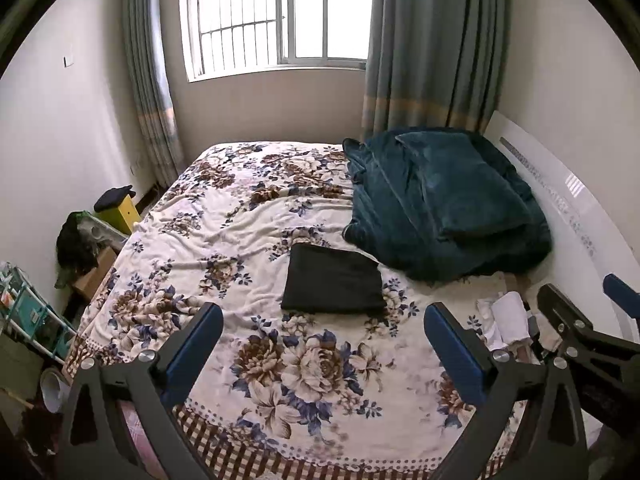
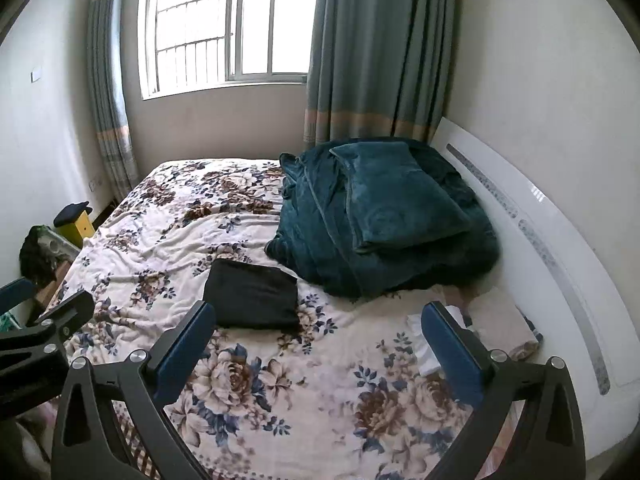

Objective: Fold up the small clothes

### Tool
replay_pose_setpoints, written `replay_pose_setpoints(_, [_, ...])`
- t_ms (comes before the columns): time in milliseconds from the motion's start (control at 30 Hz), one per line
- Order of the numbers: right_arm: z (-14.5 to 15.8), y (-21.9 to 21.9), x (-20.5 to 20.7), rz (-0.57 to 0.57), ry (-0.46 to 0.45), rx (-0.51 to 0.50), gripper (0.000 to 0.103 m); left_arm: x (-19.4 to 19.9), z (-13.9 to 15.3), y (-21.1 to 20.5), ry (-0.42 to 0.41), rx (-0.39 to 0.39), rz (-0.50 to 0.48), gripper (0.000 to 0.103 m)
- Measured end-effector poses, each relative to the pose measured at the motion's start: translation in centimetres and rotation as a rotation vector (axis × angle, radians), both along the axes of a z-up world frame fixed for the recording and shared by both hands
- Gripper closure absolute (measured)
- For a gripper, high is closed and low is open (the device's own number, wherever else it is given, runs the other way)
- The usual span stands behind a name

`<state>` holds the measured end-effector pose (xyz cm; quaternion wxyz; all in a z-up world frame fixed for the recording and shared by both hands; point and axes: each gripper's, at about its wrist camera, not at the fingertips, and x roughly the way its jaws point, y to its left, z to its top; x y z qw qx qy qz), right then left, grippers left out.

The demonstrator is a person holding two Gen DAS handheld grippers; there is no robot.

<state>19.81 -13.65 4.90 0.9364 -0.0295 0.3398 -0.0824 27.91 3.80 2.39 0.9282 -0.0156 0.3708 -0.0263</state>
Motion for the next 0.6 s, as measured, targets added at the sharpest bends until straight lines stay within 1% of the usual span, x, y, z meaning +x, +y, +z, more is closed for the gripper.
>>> replay_pose_setpoints(133, [0.18,-0.53,-0.31,0.003,0.012,0.01,0.0,0.0,-0.08,-0.19,0.055,0.003,-0.008,0.0])
replay_pose_setpoints(200, [0.2,-0.72,-0.11,0.009,0.036,0.018,0.0,0.02,-0.02,-0.19,0.073,0.009,-0.003,0.0])
replay_pose_setpoints(300, [0.13,-0.76,0.04,0.016,0.067,0.012,0.0,-0.14,0.29,-0.19,0.073,0.031,0.005,0.0])
replay_pose_setpoints(600, [0.47,-0.87,-0.09,0.016,0.074,0.021,0.0,-0.12,0.74,0.31,0.072,0.036,0.015,0.0])
